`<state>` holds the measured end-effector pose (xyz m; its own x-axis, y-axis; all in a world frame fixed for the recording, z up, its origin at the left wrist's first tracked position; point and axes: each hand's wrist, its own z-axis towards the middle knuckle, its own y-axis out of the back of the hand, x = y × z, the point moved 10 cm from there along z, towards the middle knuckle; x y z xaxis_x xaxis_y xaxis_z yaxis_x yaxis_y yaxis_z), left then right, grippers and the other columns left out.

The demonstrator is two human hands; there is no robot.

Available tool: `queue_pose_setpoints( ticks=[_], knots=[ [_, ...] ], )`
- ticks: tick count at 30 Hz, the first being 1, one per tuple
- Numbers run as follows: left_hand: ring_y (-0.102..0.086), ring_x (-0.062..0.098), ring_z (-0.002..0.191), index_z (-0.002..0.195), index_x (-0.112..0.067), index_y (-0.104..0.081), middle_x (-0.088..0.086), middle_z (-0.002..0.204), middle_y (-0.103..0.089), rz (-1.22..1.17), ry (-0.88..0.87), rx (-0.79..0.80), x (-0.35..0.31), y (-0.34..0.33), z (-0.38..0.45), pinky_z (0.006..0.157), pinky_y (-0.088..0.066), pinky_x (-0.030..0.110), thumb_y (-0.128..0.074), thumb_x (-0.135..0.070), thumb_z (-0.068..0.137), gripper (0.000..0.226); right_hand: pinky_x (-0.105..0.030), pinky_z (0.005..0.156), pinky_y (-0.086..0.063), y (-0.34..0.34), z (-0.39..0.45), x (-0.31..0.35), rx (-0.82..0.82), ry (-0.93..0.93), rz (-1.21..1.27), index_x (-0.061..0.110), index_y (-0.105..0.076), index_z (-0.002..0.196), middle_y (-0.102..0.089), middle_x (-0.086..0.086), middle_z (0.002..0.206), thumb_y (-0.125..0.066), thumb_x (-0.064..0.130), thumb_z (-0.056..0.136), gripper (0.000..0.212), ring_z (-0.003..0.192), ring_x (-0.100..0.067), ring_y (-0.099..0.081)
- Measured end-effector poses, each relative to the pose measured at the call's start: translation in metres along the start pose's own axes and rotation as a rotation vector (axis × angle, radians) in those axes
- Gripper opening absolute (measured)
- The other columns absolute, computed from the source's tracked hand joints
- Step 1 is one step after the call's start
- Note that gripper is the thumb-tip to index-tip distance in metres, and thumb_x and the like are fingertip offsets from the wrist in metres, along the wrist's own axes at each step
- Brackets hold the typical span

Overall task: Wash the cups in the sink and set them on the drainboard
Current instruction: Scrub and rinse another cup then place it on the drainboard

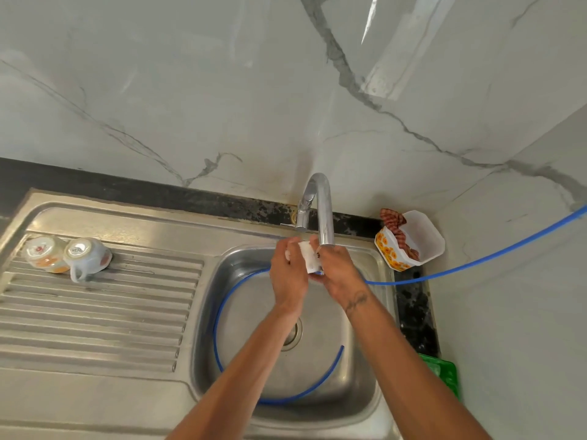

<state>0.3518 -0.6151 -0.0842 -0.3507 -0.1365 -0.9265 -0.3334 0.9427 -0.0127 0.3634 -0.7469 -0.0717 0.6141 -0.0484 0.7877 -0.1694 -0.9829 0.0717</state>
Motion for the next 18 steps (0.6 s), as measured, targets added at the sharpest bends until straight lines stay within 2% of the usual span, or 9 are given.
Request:
queue_pose_setpoints(
  ticks=[2, 4, 7, 9, 11, 12, 14, 15, 18],
  knots=[
    [-0.071, 0.017, 0.088, 0.12, -0.017, -0.065, 0.0, 0.103, -0.071, 0.189, -0.059, 0.088, -0.015, -0.003, 0.005, 0.063, -0.062, 0.031, -0.043, -0.032, 0.11, 0.028, -0.037, 0.07, -0.064, -0.005, 0.002, 0.016, -0.023, 0.087, -0.182, 0.021, -0.067, 0.092, -0.077, -0.012, 0.093, -0.063, 0.039, 0.103, 0.021, 0.084, -0.023, -0.075],
    [-0.072, 0.019, 0.085, 0.118, -0.015, -0.065, 0.005, 0.105, -0.072, 0.184, 0.074, 0.165, -0.015, -0.007, 0.009, 0.049, -0.057, 0.024, -0.039, -0.04, 0.112, 0.037, -0.03, 0.063, -0.061, -0.01, 0.0, 0.03, -0.08, 0.202, -0.327, 0.021, -0.07, 0.095, -0.076, -0.007, 0.085, -0.064, 0.055, 0.098, 0.034, 0.08, -0.021, -0.076],
    [-0.074, 0.024, 0.09, 0.113, -0.015, -0.073, 0.013, 0.101, -0.079, -0.044, 0.467, 0.286, 0.006, -0.017, 0.004, 0.066, -0.064, 0.037, -0.035, -0.053, 0.11, 0.053, -0.018, 0.057, -0.049, -0.018, -0.015, 0.048, -0.161, 0.498, -0.586, 0.016, -0.073, 0.096, -0.072, -0.007, 0.081, -0.059, 0.054, 0.101, 0.041, 0.07, -0.018, -0.067],
    [-0.074, 0.027, 0.094, 0.122, -0.01, -0.072, 0.013, 0.098, -0.079, -0.158, 0.683, 0.345, 0.018, -0.021, -0.002, 0.077, -0.063, 0.04, -0.044, -0.048, 0.108, 0.049, -0.028, 0.075, -0.054, -0.032, -0.037, 0.057, -0.187, 0.801, -1.006, 0.017, -0.073, 0.104, -0.073, -0.008, 0.08, -0.054, 0.045, 0.106, 0.033, 0.075, -0.025, -0.067],
    [-0.073, 0.032, 0.092, 0.125, -0.004, -0.068, 0.017, 0.099, -0.077, -0.281, 0.801, 0.326, 0.022, -0.022, -0.004, 0.077, -0.061, 0.041, -0.061, -0.037, 0.101, 0.041, -0.045, 0.1, -0.051, -0.043, -0.06, 0.052, -0.127, 1.056, -1.305, 0.022, -0.071, 0.106, -0.076, -0.003, 0.086, -0.069, 0.029, 0.099, 0.01, 0.087, -0.024, -0.074],
    [-0.072, 0.033, 0.088, 0.124, -0.002, -0.067, 0.019, 0.099, -0.075, -0.332, 0.826, 0.288, 0.021, -0.021, -0.004, 0.074, -0.061, 0.042, -0.068, -0.031, 0.098, 0.039, -0.05, 0.103, -0.051, -0.043, -0.066, 0.043, -0.084, 1.117, -1.411, 0.024, -0.071, 0.108, -0.078, -0.001, 0.093, -0.081, 0.02, 0.089, 0.021, 0.094, -0.022, -0.075],
    [-0.073, 0.033, 0.079, 0.125, -0.002, -0.067, 0.02, 0.093, -0.074, -0.422, 0.83, 0.201, 0.023, -0.025, -0.001, 0.068, -0.061, 0.041, -0.077, -0.022, 0.092, 0.04, -0.05, 0.101, -0.055, -0.029, -0.062, 0.025, 0.027, 1.05, -1.481, 0.022, -0.07, 0.122, -0.077, -0.003, 0.114, -0.09, 0.006, 0.074, 0.055, 0.11, -0.024, -0.073],
    [-0.074, 0.031, 0.073, 0.125, -0.003, -0.069, 0.019, 0.089, -0.075, -0.461, 0.819, 0.185, 0.025, -0.03, 0.001, 0.065, -0.062, 0.039, -0.077, -0.022, 0.092, 0.039, -0.047, 0.102, -0.056, -0.023, -0.059, 0.026, 0.025, 1.013, -1.465, 0.02, -0.067, 0.129, -0.075, -0.006, 0.122, -0.088, 0.003, 0.076, 0.06, 0.115, -0.026, -0.071],
    [-0.076, 0.027, 0.073, 0.12, -0.005, -0.072, 0.015, 0.088, -0.078, -0.511, 0.799, 0.216, 0.022, -0.044, -0.008, 0.067, -0.063, 0.037, -0.074, -0.036, 0.093, 0.041, -0.039, 0.097, -0.057, -0.02, -0.056, 0.035, -0.042, 0.928, -1.404, 0.018, -0.064, 0.133, -0.069, -0.007, 0.128, -0.075, 0.004, 0.089, 0.048, 0.118, -0.026, -0.065]
  ],
)
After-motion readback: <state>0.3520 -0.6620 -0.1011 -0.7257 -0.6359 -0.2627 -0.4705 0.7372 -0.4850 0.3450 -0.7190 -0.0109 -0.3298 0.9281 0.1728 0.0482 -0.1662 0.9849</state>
